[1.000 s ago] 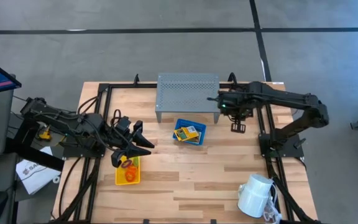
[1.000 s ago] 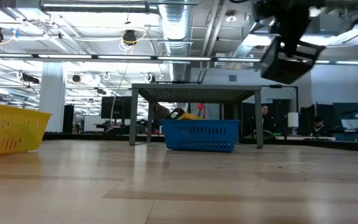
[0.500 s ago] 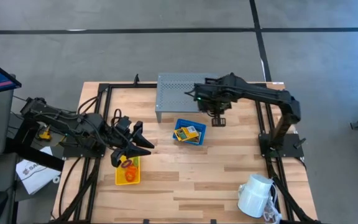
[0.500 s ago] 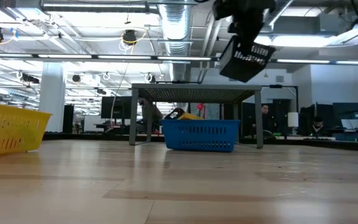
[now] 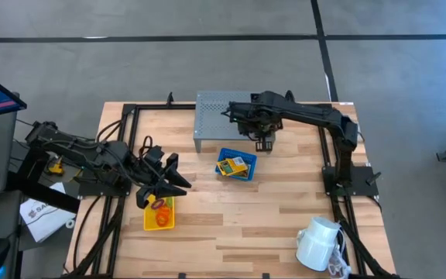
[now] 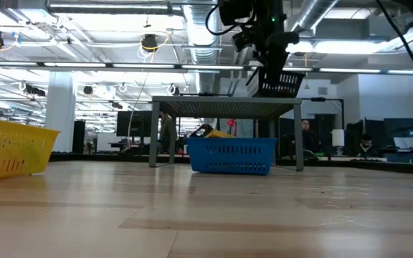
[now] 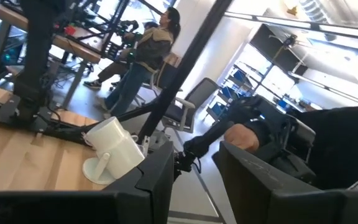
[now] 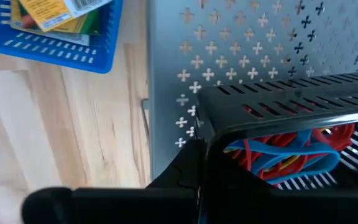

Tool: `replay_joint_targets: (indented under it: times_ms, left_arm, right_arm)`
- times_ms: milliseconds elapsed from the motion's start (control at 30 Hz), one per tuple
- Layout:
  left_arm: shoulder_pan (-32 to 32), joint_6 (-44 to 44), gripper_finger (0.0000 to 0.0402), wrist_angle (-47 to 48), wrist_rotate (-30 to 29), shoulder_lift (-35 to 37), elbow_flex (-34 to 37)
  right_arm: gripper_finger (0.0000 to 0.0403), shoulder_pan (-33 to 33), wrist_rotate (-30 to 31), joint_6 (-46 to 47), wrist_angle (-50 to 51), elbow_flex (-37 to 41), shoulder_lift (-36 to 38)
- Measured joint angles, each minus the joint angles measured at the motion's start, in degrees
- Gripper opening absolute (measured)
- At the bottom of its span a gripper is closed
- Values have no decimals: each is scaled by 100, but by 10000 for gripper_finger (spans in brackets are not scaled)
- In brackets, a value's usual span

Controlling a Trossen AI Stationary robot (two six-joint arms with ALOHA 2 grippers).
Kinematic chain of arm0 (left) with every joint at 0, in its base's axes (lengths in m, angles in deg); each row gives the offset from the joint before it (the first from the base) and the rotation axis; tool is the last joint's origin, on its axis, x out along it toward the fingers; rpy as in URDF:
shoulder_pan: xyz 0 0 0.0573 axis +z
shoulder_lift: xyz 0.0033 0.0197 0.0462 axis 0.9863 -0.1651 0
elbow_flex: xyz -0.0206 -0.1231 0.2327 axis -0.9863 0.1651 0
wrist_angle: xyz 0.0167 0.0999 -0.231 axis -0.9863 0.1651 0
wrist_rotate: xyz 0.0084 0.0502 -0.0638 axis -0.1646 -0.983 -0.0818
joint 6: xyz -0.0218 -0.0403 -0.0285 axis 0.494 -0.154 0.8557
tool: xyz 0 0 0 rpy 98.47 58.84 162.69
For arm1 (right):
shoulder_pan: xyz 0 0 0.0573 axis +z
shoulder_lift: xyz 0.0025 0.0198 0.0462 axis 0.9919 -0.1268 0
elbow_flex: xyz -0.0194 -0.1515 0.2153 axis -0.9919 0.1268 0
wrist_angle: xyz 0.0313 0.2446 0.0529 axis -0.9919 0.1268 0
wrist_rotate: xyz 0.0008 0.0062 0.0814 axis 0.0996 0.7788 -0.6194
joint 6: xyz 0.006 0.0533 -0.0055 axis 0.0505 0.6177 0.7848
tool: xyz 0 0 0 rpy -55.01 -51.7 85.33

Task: Pick & Place Office Desk Supplies
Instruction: Put the black bin filled with rubber bands on the shelf

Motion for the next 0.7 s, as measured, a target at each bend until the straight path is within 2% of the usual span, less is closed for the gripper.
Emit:
replay_joint_targets:
  times_ms: [700]
  left_arm:
    - [2,-34,123,-2,114,15,0]
  right_arm:
    - [8,-155,-195,-234,-241,-37,-76]
